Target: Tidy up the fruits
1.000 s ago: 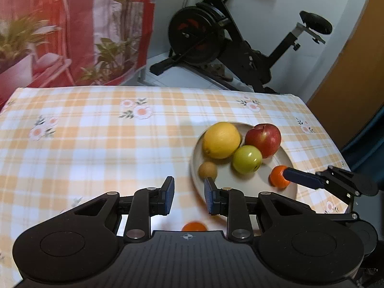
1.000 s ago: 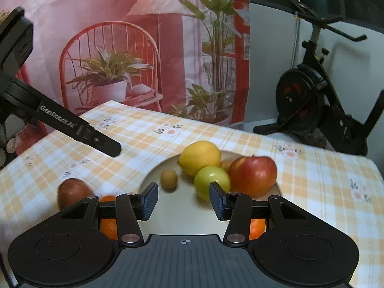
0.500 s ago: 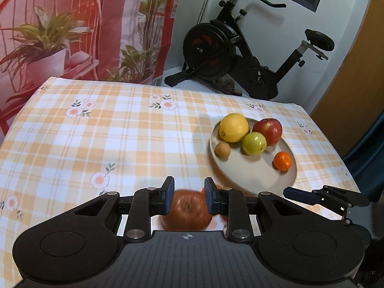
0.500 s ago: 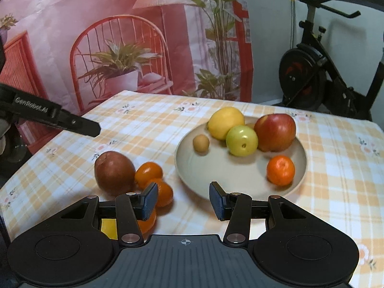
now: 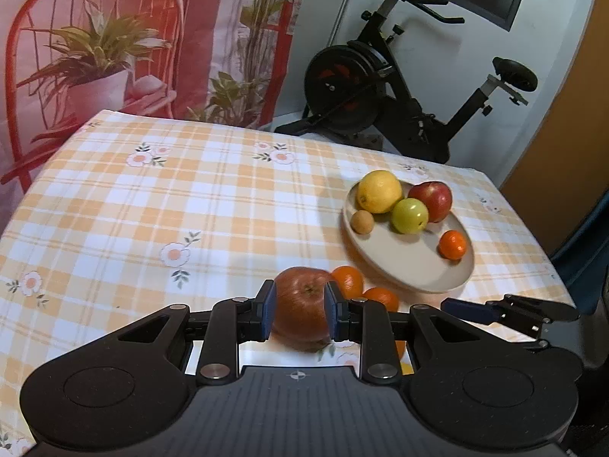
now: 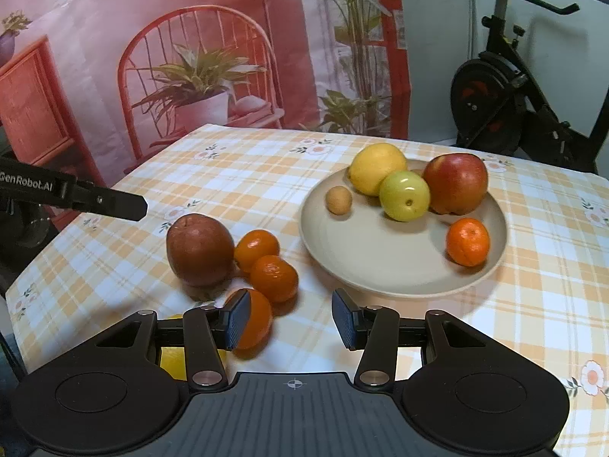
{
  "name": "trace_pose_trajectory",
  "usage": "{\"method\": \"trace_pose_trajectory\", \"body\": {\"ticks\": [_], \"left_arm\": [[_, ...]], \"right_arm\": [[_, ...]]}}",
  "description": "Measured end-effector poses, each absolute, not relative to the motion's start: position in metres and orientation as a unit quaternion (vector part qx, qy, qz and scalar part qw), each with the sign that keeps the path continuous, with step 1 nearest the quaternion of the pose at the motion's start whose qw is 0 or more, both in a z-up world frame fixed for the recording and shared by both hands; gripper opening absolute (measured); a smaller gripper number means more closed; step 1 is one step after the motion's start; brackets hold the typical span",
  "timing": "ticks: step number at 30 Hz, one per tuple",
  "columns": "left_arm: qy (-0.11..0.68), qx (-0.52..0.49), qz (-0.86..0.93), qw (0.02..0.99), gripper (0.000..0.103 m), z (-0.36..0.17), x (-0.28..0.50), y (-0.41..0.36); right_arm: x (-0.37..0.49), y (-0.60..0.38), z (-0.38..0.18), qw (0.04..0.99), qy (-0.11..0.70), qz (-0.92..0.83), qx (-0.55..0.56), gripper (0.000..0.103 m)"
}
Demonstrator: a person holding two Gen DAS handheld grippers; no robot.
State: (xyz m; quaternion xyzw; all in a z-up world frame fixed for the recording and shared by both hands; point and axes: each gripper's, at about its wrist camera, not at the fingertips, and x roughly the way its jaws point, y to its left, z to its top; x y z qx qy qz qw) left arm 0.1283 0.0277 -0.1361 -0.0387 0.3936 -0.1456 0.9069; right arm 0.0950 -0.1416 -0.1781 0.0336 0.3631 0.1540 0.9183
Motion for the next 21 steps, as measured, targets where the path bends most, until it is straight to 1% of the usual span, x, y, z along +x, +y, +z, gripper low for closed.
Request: {"method": "trace_pose_trajectory", "body": {"ticks": [21], "left_arm": [[0.391, -0.065, -0.137, 0.908, 0.029, -0.143, 0.118, 0.045]], "right_arm": [[0.111, -0.121, -0.188, 0.902, 0.396, 0.167, 0.048, 0.044]]}}
